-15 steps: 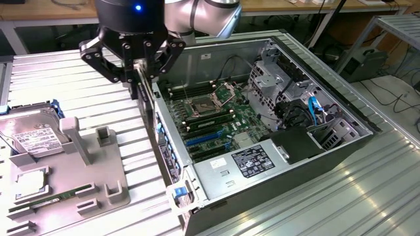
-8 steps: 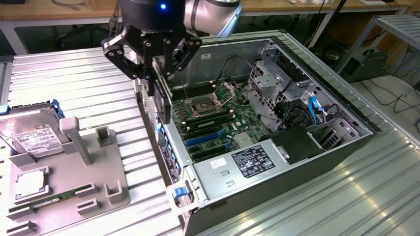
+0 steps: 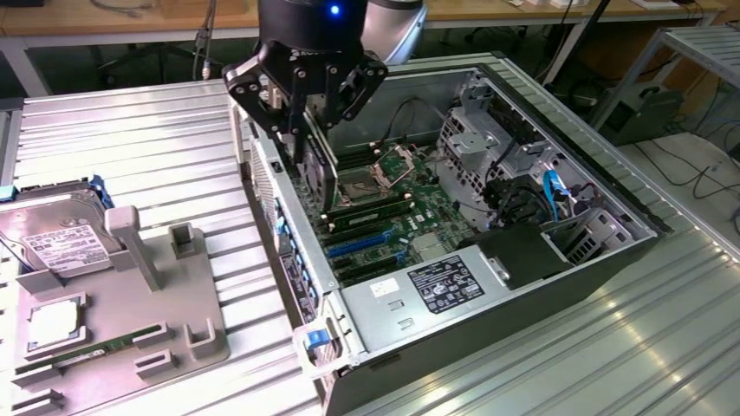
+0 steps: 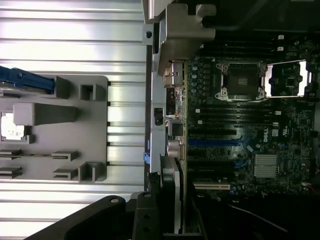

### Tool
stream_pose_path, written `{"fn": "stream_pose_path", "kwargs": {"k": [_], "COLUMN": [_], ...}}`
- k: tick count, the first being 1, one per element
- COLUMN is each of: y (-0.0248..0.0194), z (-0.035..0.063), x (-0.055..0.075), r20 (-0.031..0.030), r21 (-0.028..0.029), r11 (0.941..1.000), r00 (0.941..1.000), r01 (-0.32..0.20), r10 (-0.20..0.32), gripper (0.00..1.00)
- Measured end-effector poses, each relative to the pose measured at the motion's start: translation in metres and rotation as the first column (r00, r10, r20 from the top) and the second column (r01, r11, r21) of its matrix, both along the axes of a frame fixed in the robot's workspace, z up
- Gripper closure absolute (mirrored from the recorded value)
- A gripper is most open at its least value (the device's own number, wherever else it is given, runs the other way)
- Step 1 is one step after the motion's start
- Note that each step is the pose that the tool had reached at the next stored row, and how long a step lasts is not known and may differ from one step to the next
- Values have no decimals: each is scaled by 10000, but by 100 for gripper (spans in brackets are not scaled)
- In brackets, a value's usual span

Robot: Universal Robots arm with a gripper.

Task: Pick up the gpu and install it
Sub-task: 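Pick up the gpu and move the gpu toward the slot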

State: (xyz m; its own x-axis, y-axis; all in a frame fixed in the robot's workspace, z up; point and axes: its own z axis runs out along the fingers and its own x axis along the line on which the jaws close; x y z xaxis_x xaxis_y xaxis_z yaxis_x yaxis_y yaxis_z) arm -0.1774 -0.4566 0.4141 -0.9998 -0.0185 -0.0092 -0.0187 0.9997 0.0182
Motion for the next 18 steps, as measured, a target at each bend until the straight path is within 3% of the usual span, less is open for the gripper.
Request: {"fn": "stream_pose_path", "kwargs": {"k": [10, 18], "y": [0, 0], "z": [0, 0], "x": [225, 485], "r20": [0, 0], "r21": [-1, 0], "r11": [10000, 10000], "r00": [10000, 10000], "r01": [2, 2], "r10": [-2, -2], "gripper": [71, 71]}}
